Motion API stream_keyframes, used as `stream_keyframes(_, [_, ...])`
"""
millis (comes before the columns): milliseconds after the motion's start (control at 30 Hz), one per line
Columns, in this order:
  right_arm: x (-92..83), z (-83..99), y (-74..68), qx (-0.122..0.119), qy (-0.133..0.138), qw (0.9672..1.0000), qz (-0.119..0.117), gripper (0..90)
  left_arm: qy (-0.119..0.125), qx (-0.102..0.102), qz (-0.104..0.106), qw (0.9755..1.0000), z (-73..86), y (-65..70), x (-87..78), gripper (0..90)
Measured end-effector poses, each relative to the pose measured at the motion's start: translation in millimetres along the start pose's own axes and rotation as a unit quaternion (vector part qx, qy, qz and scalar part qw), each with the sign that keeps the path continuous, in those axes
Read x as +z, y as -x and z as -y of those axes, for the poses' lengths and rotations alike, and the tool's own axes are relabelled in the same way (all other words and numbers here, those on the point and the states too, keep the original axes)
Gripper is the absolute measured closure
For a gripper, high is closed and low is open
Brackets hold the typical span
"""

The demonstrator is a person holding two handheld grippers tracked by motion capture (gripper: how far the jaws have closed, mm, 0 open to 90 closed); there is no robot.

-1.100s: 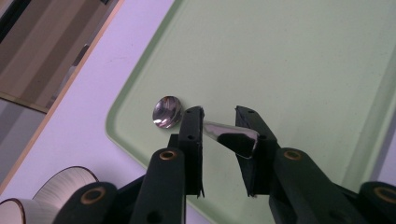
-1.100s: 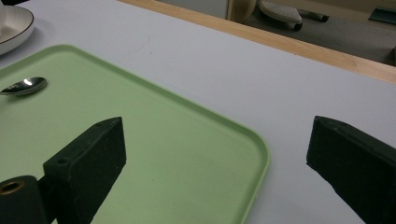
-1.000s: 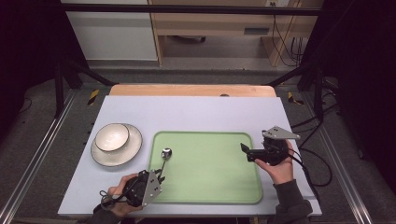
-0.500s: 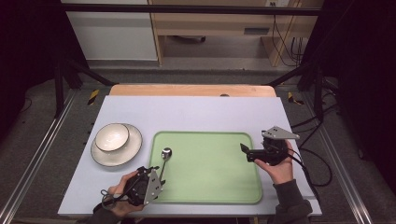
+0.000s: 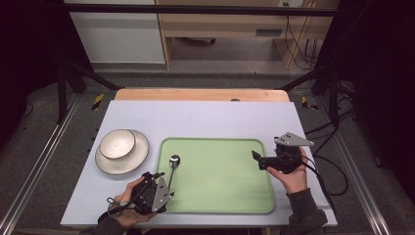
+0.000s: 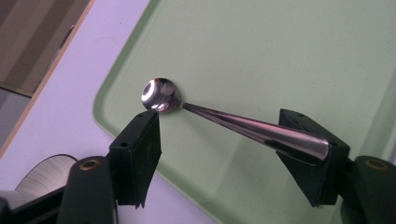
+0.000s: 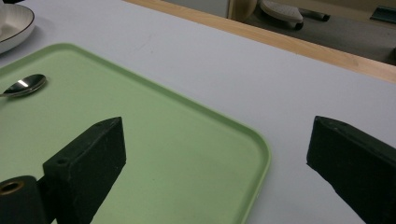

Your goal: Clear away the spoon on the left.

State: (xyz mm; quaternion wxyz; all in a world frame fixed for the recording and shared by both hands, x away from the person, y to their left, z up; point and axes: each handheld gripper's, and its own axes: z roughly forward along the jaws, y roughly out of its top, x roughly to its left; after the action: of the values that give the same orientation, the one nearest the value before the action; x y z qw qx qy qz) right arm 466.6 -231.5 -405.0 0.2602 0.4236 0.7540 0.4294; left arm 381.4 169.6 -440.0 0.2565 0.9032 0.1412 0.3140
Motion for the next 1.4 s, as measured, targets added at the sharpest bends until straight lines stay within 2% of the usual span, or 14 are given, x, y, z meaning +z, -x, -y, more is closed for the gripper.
stream_keyframes(67, [0.3, 0.1, 0.0, 0.0, 0.0, 1.0, 0.0, 4.9, -0.006, -0.004, 0.009, 0.9999, 0.4, -0.7, 1.9, 27.0])
stream_keyframes(600, [0.2, 0.0, 0.4, 0.002, -0.001, 1.0, 0.0, 4.5, -0.032, -0.016, 0.019, 0.9992, 2.6, -1.3, 11.3, 11.8])
stream_keyframes(833, [0.7, 0.0, 0.4, 0.002, -0.002, 1.0, 0.001, 4.1, -0.043, -0.017, 0.026, 0.9986, 4.3, -2.1, 14.3, 8.3])
stream_keyframes(1400, [-1.1, -0.6, 0.9, 0.005, 0.0, 1.0, 0.002, 3.9, -0.051, -0.014, 0.04, 0.9978, 4.4, -1.3, 14.7, 4.1])
